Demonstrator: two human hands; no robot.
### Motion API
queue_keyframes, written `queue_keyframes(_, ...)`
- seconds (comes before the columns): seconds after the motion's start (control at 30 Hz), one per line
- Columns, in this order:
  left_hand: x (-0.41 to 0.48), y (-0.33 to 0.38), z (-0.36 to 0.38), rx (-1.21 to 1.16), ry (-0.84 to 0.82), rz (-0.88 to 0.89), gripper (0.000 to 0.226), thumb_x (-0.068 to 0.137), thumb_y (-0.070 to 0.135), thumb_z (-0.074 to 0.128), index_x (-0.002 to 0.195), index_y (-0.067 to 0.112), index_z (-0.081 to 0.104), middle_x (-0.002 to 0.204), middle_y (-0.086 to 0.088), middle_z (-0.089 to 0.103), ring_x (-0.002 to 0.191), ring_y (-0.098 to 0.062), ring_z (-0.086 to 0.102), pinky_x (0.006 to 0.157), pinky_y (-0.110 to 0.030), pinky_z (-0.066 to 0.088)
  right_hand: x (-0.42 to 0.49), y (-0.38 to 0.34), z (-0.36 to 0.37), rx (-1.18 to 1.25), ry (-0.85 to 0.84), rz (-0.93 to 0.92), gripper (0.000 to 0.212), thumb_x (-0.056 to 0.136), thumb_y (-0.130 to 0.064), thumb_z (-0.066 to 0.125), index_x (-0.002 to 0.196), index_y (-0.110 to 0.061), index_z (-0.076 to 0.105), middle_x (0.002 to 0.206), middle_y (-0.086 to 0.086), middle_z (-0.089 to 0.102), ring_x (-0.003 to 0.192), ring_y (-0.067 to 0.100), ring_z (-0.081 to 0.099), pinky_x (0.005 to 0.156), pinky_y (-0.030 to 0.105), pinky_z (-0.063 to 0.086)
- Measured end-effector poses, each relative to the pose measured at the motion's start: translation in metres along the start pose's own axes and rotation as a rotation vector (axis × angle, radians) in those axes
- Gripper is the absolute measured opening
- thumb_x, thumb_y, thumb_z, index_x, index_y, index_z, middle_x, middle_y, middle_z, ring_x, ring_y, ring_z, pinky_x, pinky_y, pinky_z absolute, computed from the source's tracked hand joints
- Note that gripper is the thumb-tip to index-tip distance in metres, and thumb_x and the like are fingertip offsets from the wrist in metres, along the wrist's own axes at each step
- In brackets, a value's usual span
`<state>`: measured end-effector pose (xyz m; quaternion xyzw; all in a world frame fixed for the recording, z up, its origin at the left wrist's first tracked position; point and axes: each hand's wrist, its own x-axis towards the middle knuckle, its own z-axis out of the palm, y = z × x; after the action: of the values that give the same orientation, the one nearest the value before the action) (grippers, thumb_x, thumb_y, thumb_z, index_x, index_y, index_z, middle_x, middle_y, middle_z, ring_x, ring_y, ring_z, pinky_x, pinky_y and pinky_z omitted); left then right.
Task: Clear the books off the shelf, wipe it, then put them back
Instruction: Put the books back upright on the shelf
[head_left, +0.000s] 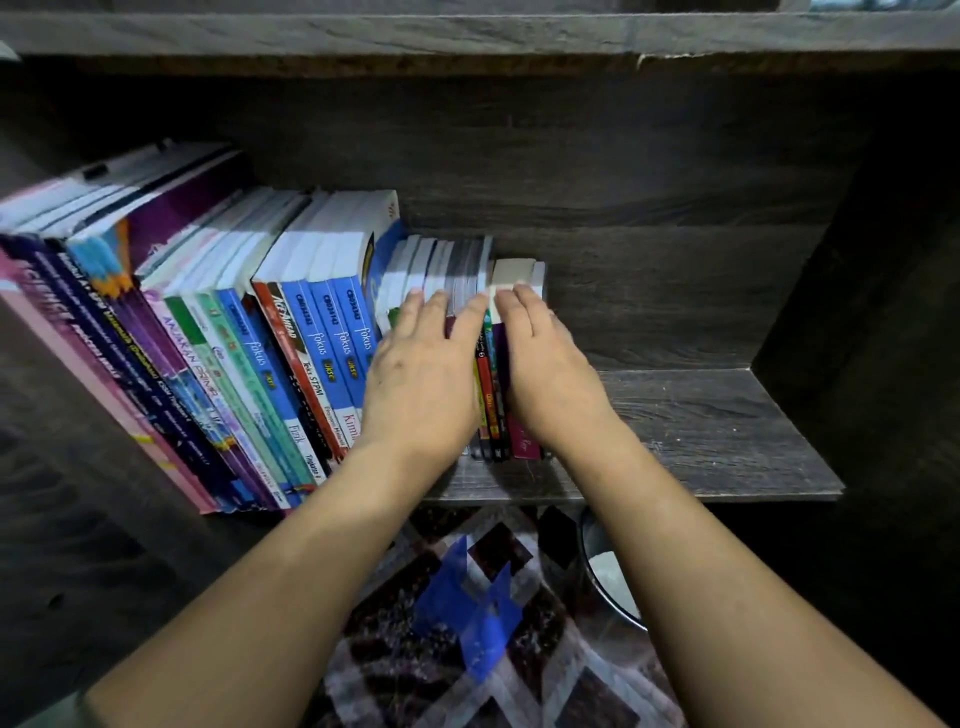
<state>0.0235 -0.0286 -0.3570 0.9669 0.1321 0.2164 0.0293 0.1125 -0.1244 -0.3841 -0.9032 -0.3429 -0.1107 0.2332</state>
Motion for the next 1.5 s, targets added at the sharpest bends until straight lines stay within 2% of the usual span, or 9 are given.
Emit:
queue_keyframes(0.2, 0.002, 0.008, -0.008, -0.098, 0.115, -0.012, 0.031, 0.090, 0.024, 0.049, 0.120, 0.018, 0.054, 0.138, -0.005, 0.048, 0.131, -0.026, 0.039, 0.103, -0.045, 0.039, 0.002, 0.004, -0.013, 0.009, -0.058, -0.031, 0.059, 0.099, -0.016, 0.044, 0.152, -0.021, 0.020, 0.161, 0.001, 0.010, 0.142, 0.026, 0.029, 0.107, 0.039, 0.034)
queue_keyframes(0.37, -0.019, 0.032, -0.014, -0.302, 0.200, -0.076, 0.017, 0.092, 0.021, 0.056, 0.102, 0.007, 0.058, 0.141, -0.004, 0.045, 0.111, -0.027, 0.058, 0.085, -0.041, 0.048, -0.001, 0.007, -0.015, 0.025, -0.071, -0.057, 0.057, 0.101, -0.021, 0.042, 0.153, -0.014, 0.019, 0.162, 0.005, 0.008, 0.143, 0.026, 0.028, 0.110, 0.037, 0.033)
queue_keyframes(0.6, -0.020, 0.040, -0.016, -0.277, 0.026, -0.229, 0.078, 0.090, 0.009, 0.057, 0.150, 0.018, 0.009, 0.134, -0.010, 0.036, 0.106, -0.026, 0.056, 0.080, -0.030, 0.041, 0.000, 0.010, -0.007, -0.046, -0.031, -0.049, 0.060, 0.098, -0.014, 0.047, 0.152, -0.009, 0.020, 0.160, 0.010, 0.015, 0.145, 0.030, 0.020, 0.118, 0.038, 0.020)
queue_keyframes(0.73, -0.024, 0.039, -0.016, -0.126, -0.031, -0.155, 0.091, 0.093, 0.001, 0.052, 0.153, 0.018, -0.013, 0.136, -0.013, 0.038, 0.103, -0.027, 0.059, 0.083, -0.034, 0.047, -0.001, 0.006, -0.007, -0.044, -0.003, -0.020, 0.057, 0.100, -0.016, 0.040, 0.152, -0.008, 0.019, 0.160, 0.011, 0.013, 0.146, 0.033, 0.011, 0.119, 0.043, 0.016)
queue_keyframes(0.9, -0.041, 0.026, -0.047, -0.075, -0.033, -0.103, 0.083, 0.096, 0.012, 0.050, 0.153, 0.026, -0.009, 0.134, -0.008, 0.036, 0.103, -0.028, 0.056, 0.077, -0.032, 0.041, -0.004, -0.002, -0.005, -0.019, 0.004, -0.051, 0.076, 0.086, -0.028, 0.042, 0.152, -0.001, 0.015, 0.157, 0.020, 0.017, 0.146, 0.036, 0.010, 0.121, 0.044, 0.007)
queue_keyframes(0.97, -0.052, 0.014, -0.060, -0.063, -0.029, -0.094, 0.081, 0.097, 0.016, 0.050, 0.153, 0.028, -0.006, 0.131, -0.007, 0.038, 0.100, -0.029, 0.056, 0.079, -0.035, 0.044, -0.007, -0.008, -0.006, 0.002, -0.002, -0.067, 0.083, 0.079, -0.035, 0.034, 0.155, -0.015, 0.007, 0.157, 0.020, 0.012, 0.145, 0.040, 0.008, 0.119, 0.052, 0.009)
queue_keyframes(1.07, -0.065, 0.001, -0.079, -0.060, -0.037, -0.101, 0.078, 0.096, 0.022, 0.049, 0.153, 0.031, -0.003, 0.119, -0.004, 0.042, 0.098, -0.027, 0.056, 0.084, -0.038, 0.047, -0.008, -0.017, -0.008, 0.031, -0.002, -0.065, 0.086, 0.084, -0.022, 0.050, 0.152, -0.042, 0.002, 0.160, 0.014, -0.007, 0.145, 0.041, 0.000, 0.117, 0.057, 0.012)
queue_keyframes(1.17, -0.074, -0.008, -0.094, -0.018, -0.052, -0.104, 0.076, 0.095, 0.025, 0.050, 0.154, 0.031, 0.002, 0.118, -0.003, 0.042, 0.102, -0.026, 0.056, 0.089, -0.038, 0.046, -0.007, -0.031, -0.005, -0.020, -0.023, -0.111, 0.079, 0.087, -0.024, 0.052, 0.149, -0.049, 0.010, 0.161, 0.005, -0.011, 0.145, 0.038, -0.003, 0.115, 0.062, 0.012)
queue_keyframes(1.5, -0.078, -0.024, -0.081, 0.034, -0.110, -0.122, 0.074, 0.096, 0.011, 0.047, 0.154, 0.026, 0.005, 0.122, -0.006, 0.038, 0.100, -0.030, 0.055, 0.085, -0.041, 0.044, -0.002, -0.049, 0.019, -0.087, 0.151, 0.022, 0.052, 0.086, -0.047, 0.048, 0.136, -0.046, 0.032, 0.151, 0.006, 0.024, 0.141, 0.038, 0.013, 0.109, 0.068, 0.014)
